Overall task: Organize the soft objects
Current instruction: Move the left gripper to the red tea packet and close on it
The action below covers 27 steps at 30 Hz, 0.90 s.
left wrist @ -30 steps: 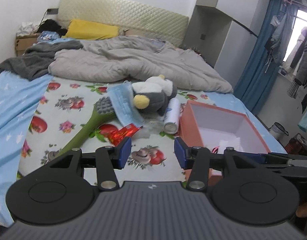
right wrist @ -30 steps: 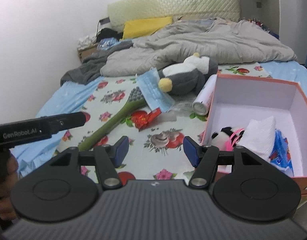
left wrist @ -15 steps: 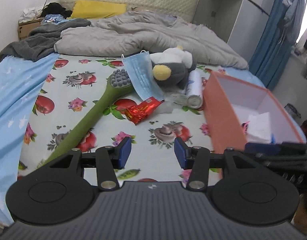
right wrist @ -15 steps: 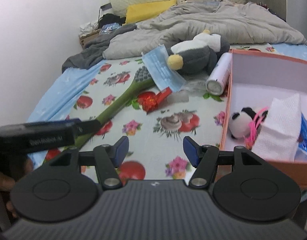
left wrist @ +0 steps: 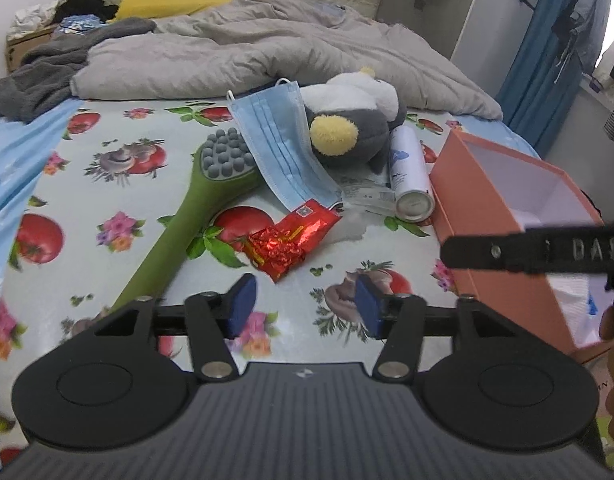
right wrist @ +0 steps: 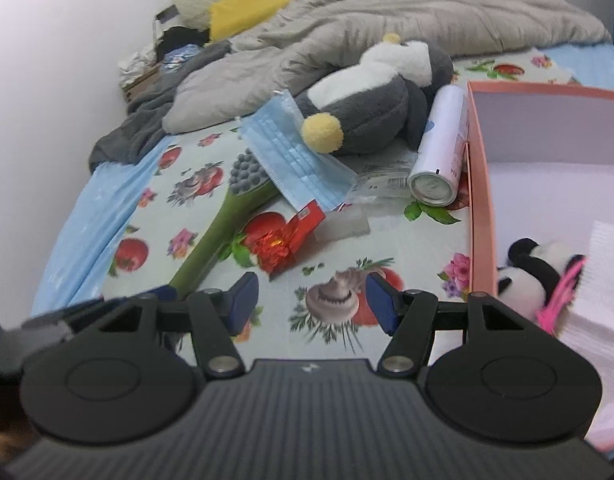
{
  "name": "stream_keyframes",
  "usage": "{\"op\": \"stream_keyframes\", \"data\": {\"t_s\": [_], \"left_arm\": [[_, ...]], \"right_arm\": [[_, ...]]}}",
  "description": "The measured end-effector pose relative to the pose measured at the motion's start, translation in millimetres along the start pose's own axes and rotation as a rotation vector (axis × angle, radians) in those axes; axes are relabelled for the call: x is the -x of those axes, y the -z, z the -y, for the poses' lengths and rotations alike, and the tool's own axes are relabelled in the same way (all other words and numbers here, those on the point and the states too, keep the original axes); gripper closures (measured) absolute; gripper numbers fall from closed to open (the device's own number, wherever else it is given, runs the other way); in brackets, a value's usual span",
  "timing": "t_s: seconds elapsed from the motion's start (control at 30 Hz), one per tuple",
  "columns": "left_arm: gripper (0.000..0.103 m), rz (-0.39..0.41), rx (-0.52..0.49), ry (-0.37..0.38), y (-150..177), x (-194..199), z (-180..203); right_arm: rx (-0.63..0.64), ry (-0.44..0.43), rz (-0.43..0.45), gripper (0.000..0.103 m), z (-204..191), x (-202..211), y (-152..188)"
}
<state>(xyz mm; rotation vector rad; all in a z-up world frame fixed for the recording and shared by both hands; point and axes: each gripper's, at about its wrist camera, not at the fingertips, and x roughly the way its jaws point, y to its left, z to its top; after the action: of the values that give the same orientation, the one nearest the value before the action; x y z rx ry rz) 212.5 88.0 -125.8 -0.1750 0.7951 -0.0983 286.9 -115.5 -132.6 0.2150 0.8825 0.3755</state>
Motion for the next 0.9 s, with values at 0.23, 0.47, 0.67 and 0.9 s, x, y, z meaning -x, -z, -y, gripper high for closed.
{"op": "stream_keyframes", "data": {"t_s": [0.23, 0.47, 0.67, 0.9], "left_arm": [[0.04, -0.019, -0.048, 0.022, -9.2, -56.0, -6.4], [0.04, -0.034, -0.118, 0.019, -14.5, -104.6, -12.2], [0.039, -0.032, -0.17, 0.026, -22.7, -133.2, -20.0], [0.033, -0.033, -0.254, 0.05, -27.3, -156.2, -25.5]], "right_arm": [[-0.132, -0.012, -0.1, 0.041, 20.4, -49.7, -30.9], [-0.177, 0.01, -0.146, 0.041, 28.1, -85.8, -54.7], [-0.28, 0.056, -0.185, 0.043, 45.1, -125.7, -71.6], [-0.334, 0.077, -0.241, 0.048, 58.5, -159.2, -76.5]]}}
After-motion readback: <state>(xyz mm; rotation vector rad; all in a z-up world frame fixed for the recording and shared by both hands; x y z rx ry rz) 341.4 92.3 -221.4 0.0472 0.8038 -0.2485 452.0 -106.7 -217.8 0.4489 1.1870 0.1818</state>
